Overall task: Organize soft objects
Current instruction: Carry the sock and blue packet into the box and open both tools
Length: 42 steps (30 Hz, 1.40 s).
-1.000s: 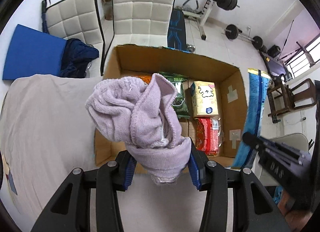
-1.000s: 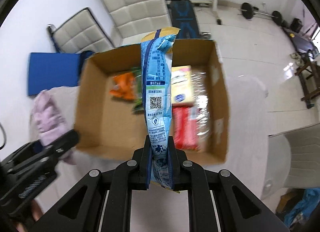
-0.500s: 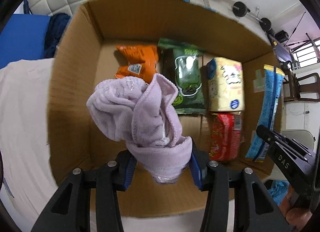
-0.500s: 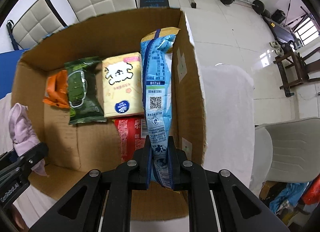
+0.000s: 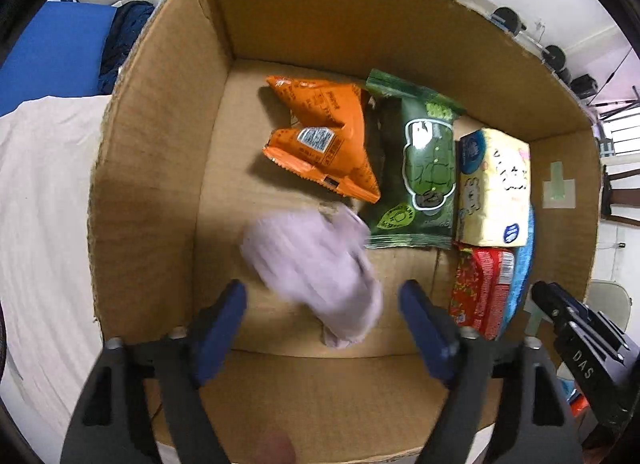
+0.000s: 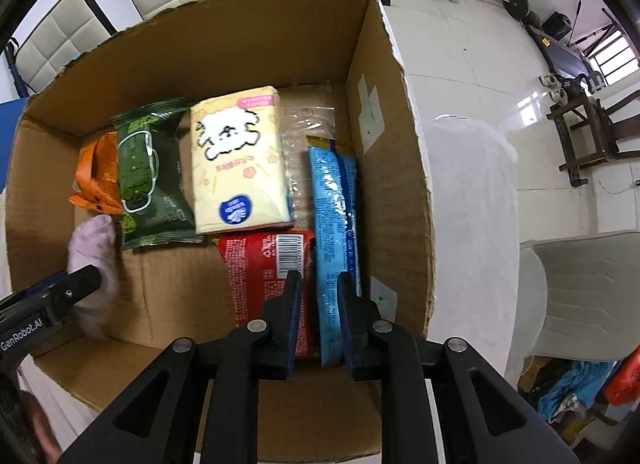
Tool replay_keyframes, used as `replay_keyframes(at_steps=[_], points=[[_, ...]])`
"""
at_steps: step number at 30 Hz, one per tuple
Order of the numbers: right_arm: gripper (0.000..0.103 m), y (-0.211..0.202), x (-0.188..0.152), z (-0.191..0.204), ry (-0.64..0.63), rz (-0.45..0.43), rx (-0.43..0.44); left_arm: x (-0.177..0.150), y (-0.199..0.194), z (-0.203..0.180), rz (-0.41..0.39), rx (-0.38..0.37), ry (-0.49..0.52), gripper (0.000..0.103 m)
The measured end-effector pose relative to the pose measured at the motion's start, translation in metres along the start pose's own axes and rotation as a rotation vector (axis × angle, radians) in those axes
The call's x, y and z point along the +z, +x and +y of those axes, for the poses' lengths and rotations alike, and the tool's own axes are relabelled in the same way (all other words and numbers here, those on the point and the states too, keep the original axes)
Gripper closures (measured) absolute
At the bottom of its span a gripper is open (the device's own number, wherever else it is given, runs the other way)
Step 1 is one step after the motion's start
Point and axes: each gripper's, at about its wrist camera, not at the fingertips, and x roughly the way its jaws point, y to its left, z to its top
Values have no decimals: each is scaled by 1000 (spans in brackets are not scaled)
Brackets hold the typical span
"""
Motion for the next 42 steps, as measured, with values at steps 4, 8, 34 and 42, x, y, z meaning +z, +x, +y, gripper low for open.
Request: replay_keyframes(at_steps=[4,8,34,42], points=[[44,-5,-1,13,-22,-14,17,-3,-9,0,-35,15,18,10],[19,-8,-3,21,-34,-20,45,-3,-20,2,-67,38,38,9],[0,-42,-41,24,-44,-51,83,-53,-77,-17,-236,111,83,9],[0,-98,-72,11,-49,-123,123,-93,-131,-29,-310,90,67,9]])
